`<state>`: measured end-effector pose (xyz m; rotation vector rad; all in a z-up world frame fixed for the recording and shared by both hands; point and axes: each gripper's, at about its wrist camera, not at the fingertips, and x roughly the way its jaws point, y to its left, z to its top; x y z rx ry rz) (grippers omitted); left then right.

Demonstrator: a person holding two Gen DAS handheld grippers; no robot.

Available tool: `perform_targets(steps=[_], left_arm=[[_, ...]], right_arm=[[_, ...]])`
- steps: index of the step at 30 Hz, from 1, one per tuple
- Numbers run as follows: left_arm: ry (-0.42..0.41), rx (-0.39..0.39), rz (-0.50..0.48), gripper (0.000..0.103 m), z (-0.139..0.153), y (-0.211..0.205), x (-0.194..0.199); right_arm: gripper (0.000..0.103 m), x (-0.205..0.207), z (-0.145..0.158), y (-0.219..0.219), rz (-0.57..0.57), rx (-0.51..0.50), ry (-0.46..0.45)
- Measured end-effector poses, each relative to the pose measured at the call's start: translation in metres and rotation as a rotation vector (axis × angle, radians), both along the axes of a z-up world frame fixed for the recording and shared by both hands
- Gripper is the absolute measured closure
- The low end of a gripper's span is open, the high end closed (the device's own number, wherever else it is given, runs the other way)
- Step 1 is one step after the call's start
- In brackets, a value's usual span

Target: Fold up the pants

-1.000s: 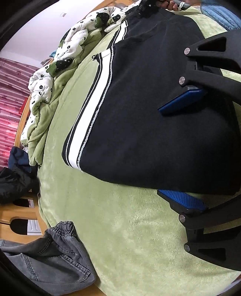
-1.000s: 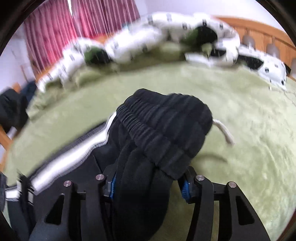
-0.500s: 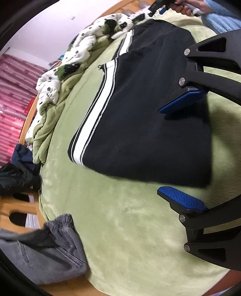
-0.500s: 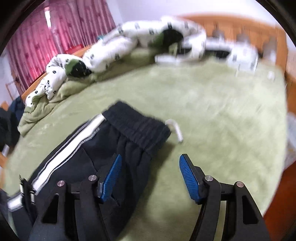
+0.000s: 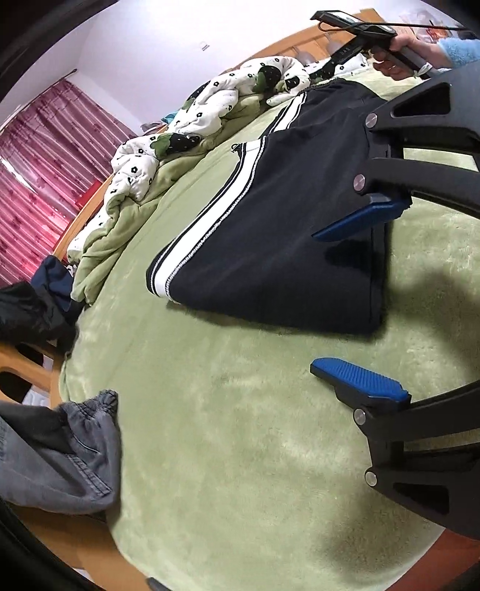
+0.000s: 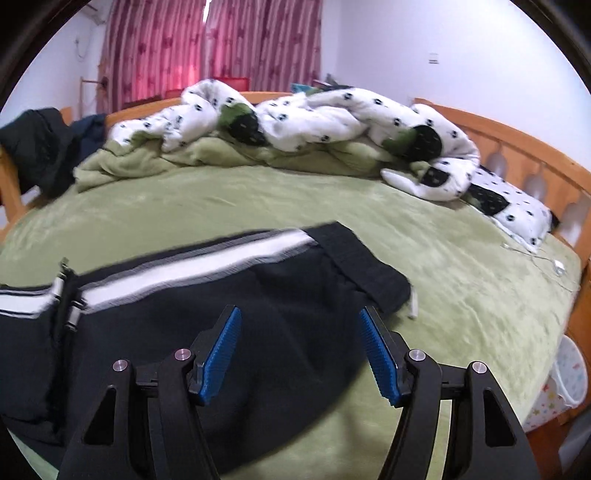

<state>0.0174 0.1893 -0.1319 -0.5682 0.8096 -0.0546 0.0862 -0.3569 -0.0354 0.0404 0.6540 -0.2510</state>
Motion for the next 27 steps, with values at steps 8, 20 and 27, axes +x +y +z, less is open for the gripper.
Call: perform_targets(steps=[8,20,27], left_arm=[[0.030,-0.171,-0.056,0.041,-0.018,0.007,0.012],[0.033,-0.134,0.053,0.083,0.002,-0.014,0.019],[-0.099,0.039,0.002,0.088,0.075,-0.070,0.032]], right_arm=[[0.038,0.011,-0.018,0.007,0.056,0.148,0.044],[0.038,0.007,-0.037,0.033,0.169,0.167,0.134],[0.038,-0.004,-0.032,0.021,0.218,0.214,0.125]])
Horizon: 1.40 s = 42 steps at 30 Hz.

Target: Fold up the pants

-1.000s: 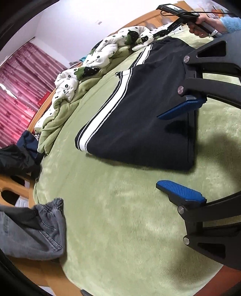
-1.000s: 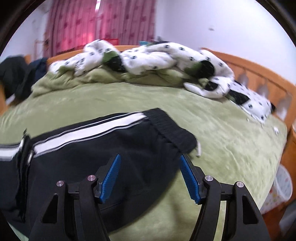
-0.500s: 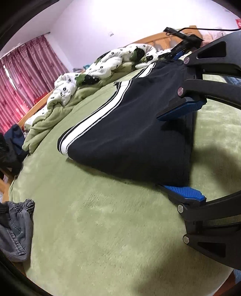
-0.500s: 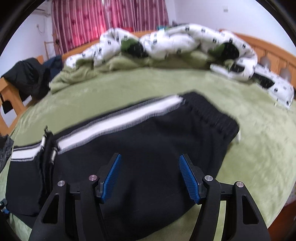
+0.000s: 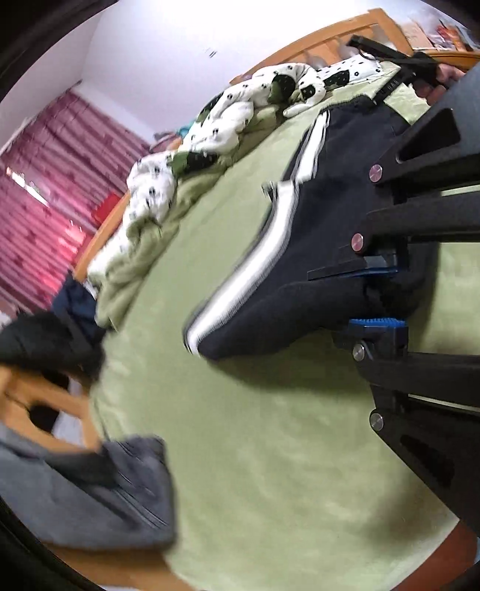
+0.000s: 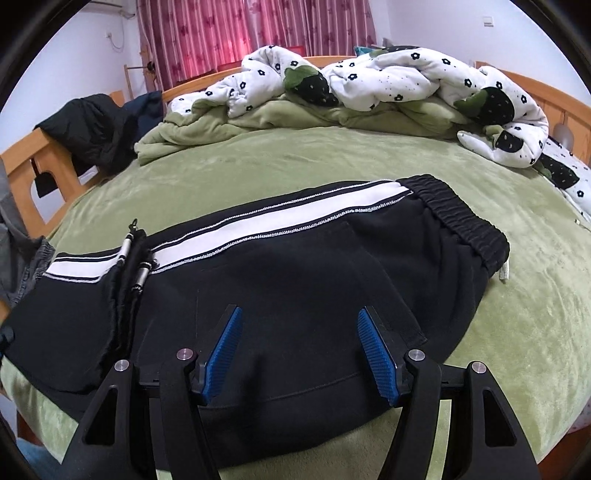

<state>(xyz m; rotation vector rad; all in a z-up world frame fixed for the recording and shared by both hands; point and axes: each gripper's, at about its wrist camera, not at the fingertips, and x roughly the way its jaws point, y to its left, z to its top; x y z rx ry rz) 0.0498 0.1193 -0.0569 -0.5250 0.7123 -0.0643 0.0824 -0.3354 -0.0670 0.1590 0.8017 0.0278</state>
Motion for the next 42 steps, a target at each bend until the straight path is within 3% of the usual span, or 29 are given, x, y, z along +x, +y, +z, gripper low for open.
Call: perform_targets(steps=[5,8,12,18,20,24,25,28,31,38,39,40,42], left_arm=[[-0.133,0.058,-0.133,0.089,0.048,-0.067,0.005],[-0.146,0.102,-0.257,0.089,0.054,-0.129,0.014],[-0.099,0.063,-0.383,0.089,0.032,-0.196,0.033],[0.099,-0.029,-0.450,0.087,-0.036,-0.240,0.048],[0.089,-0.072,-0.454,0.085,-0.038,-0.234,0.041],[0.051,-0.179,-0.530,0.044,-0.017,-0.203,0.023],[0.038,-0.166,-0.512,0.041,-0.011,-0.195,0.016],[-0.006,-0.067,-0.442,0.038,-0.004,-0.161,-0.009],[0.054,0.004,-0.333,0.038,-0.017,-0.128,-0.015],[0.157,-0.146,-0.183,0.038,-0.056,-0.069,-0.015],[0.162,-0.153,-0.170,0.038,-0.058,-0.065,-0.014],[0.164,-0.154,-0.160,0.038,-0.059,-0.064,-0.013],[0.162,-0.142,-0.143,0.038,-0.059,-0.067,-0.011]], right_arm=[[0.038,-0.010,0.002,-0.023,-0.019,0.045,-0.004],[0.038,-0.016,0.002,-0.041,-0.063,0.075,-0.008],[0.038,-0.022,0.004,-0.066,-0.104,0.163,-0.020],[0.038,-0.030,0.007,-0.081,-0.130,0.189,-0.043],[0.038,-0.028,0.007,-0.080,-0.101,0.229,-0.041],[0.038,-0.019,0.003,-0.068,-0.019,0.307,-0.025],[0.038,-0.015,0.003,-0.062,0.002,0.316,-0.024],[0.038,-0.003,0.001,-0.039,0.076,0.356,-0.016],[0.038,0.010,-0.004,-0.014,0.136,0.392,0.018],[0.039,0.046,-0.042,0.050,0.236,0.444,0.221],[0.052,0.049,-0.044,0.057,0.246,0.438,0.230],[0.075,0.052,-0.043,0.064,0.262,0.435,0.231],[0.081,0.055,-0.032,0.068,0.270,0.412,0.199]])
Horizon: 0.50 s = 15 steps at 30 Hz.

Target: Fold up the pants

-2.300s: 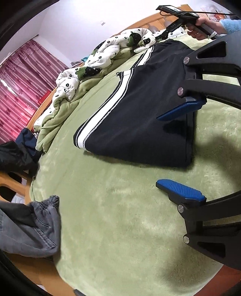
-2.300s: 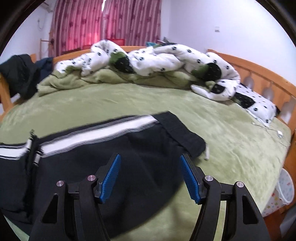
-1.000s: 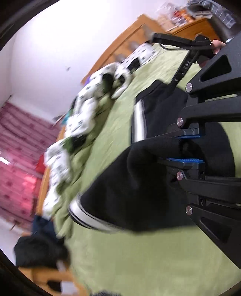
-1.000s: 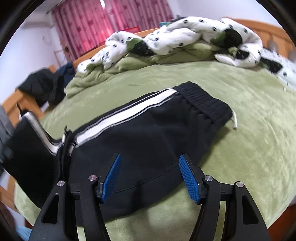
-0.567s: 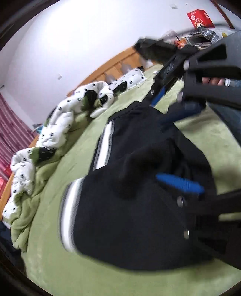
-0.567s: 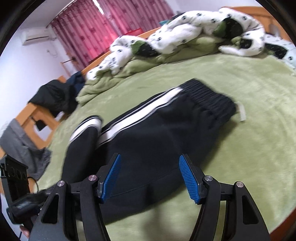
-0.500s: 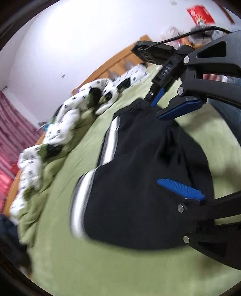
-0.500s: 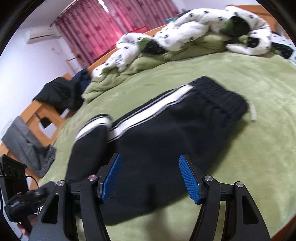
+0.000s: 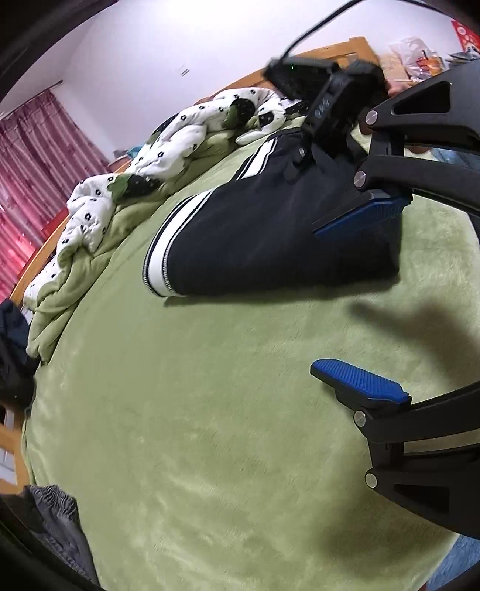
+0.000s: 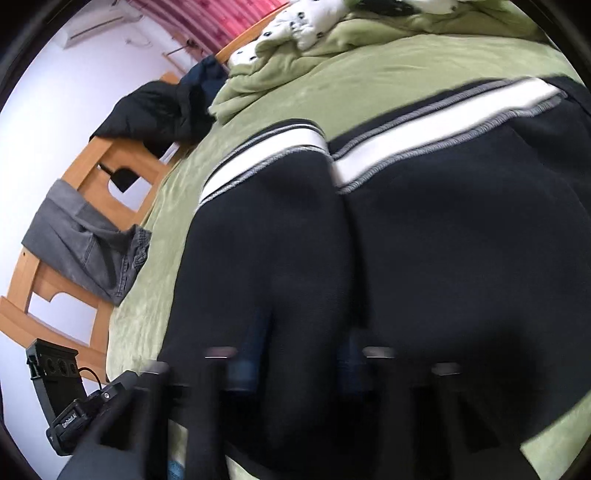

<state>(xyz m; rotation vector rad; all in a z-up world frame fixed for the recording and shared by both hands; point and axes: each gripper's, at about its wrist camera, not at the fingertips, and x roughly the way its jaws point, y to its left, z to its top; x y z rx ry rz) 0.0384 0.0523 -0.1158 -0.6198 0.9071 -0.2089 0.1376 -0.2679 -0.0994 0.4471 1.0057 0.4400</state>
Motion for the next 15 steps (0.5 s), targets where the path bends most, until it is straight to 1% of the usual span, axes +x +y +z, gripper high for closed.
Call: perform_targets(steps=[2,4,6,9,12,13,14,15], left_arm=[[-0.013,0.011,-0.001,0.038,0.001,-0.004,0.000],[-0.018,0.026,-0.012,0.038,0.002,-0.014,0.001],[-0.017,0.039,-0.043,0.038,0.003,-0.025,0.003],[-0.023,0.062,-0.117,0.038,0.006,-0.051,0.004],[-0.040,0.118,-0.215,0.038,0.007,-0.082,0.000],[-0.052,0.134,-0.259,0.038,0.008,-0.092,-0.002],[-0.067,0.151,-0.306,0.038,0.008,-0.104,-0.005],[-0.077,0.168,-0.345,0.038,0.009,-0.117,-0.007]], right_arm=[[0.084,-0.003,0.024,-0.004,0.013,-0.016,-0.108],[0.085,-0.006,0.044,-0.011,0.028,-0.060,-0.177],[0.086,-0.005,0.065,-0.025,0.024,-0.175,-0.244],[0.086,-0.005,0.092,-0.061,0.001,-0.303,-0.364],[0.086,-0.006,0.107,-0.111,-0.071,-0.404,-0.416],[0.086,-0.007,0.107,-0.136,-0.124,-0.437,-0.420],[0.086,-0.006,0.102,-0.158,-0.178,-0.451,-0.398],[0.086,-0.005,0.094,-0.177,-0.228,-0.452,-0.357]])
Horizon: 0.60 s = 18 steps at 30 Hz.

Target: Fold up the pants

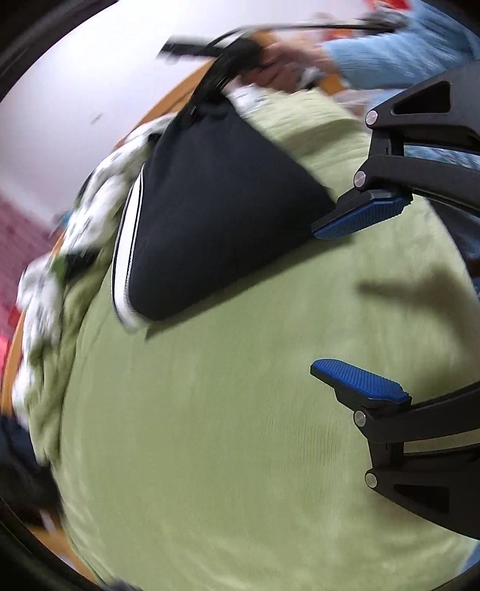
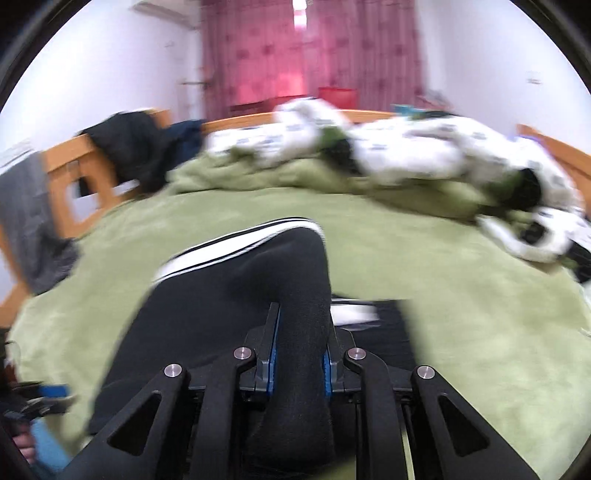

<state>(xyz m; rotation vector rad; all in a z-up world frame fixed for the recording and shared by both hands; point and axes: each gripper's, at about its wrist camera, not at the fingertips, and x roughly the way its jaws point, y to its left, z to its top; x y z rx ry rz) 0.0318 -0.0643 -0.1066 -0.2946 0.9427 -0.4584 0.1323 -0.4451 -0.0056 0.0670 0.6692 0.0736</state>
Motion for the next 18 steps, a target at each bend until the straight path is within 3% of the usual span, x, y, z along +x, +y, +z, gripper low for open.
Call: perform_targets(steps=[2,4,7,9,13,14,15,16,18], left_arm=[[-0.009,0.029,-0.066,0.038,0.000,-0.022,-0.001],[-0.013,0.044,-0.121,0.038,-0.001,-0.043,0.000],[-0.017,0.093,-0.221,0.038,0.002,-0.080,0.003],[-0.040,0.132,-0.262,0.038,0.004,-0.097,0.003],[-0.082,0.248,-0.228,0.038,0.004,-0.126,0.009],[-0.081,0.255,-0.219,0.041,0.002,-0.131,0.014],[-0.089,0.253,-0.212,0.056,0.000,-0.133,0.014],[-0.096,0.256,-0.204,0.061,-0.001,-0.133,0.016],[-0.108,0.273,-0.173,0.084,-0.002,-0.129,0.018]], right_arm=[[0.086,0.009,-0.035,-0.041,-0.115,0.021,0.114],[0.086,0.012,-0.074,-0.062,-0.151,0.045,0.197],[0.083,-0.001,-0.085,-0.073,-0.165,0.135,0.122],[0.082,0.000,-0.085,-0.078,-0.191,0.186,0.130],[0.079,0.005,-0.085,-0.075,-0.193,0.176,0.143],[0.079,0.005,-0.085,-0.074,-0.188,0.162,0.141],[0.078,0.005,-0.086,-0.073,-0.184,0.153,0.139],[0.078,0.004,-0.087,-0.073,-0.181,0.147,0.138],[0.078,0.003,-0.086,-0.075,-0.182,0.154,0.139]])
